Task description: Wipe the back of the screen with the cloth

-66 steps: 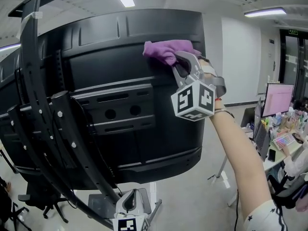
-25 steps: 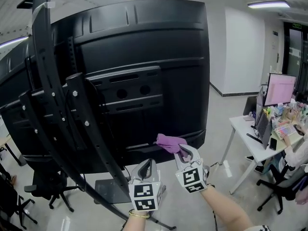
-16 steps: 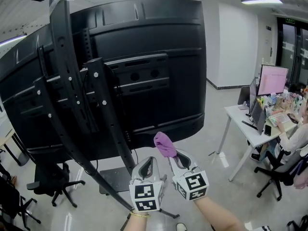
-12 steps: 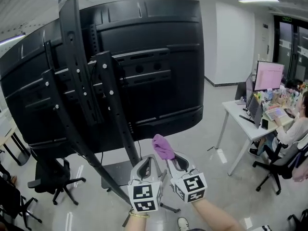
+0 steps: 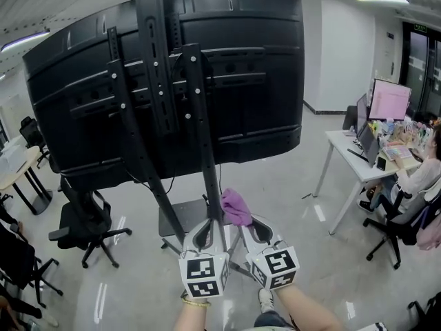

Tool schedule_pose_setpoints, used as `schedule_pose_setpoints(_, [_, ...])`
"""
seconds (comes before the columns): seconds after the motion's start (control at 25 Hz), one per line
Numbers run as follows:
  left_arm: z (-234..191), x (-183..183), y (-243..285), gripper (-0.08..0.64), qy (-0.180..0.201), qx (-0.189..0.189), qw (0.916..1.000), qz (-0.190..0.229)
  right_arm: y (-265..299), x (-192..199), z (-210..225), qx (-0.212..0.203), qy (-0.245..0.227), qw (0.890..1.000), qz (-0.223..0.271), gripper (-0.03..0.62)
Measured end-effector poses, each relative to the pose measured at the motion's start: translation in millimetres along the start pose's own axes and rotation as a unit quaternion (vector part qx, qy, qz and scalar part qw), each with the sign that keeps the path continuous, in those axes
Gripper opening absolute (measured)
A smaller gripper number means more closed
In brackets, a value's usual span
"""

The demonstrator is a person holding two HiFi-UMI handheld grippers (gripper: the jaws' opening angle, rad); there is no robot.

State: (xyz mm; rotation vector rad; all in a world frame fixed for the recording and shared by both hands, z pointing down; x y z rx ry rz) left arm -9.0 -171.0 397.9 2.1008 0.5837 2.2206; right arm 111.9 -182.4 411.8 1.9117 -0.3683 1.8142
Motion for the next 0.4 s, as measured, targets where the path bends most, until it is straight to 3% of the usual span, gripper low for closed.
schedule_pose_setpoints(0.4, [-19,31,-65,0.008,-0.020,-0.019,0.9996,-0.001,-36,17,-63,-0.027,-0.004,1.000,-0.010,0.044])
Point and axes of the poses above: the fingertips, and each gripper's own axes: y forward along the fingers, z to its right, x out of its underside, the point moved 5 cm from there along -y, backward along the fingers, and after that the axes turned 14 degrees about -z, right-handed, at the moved point
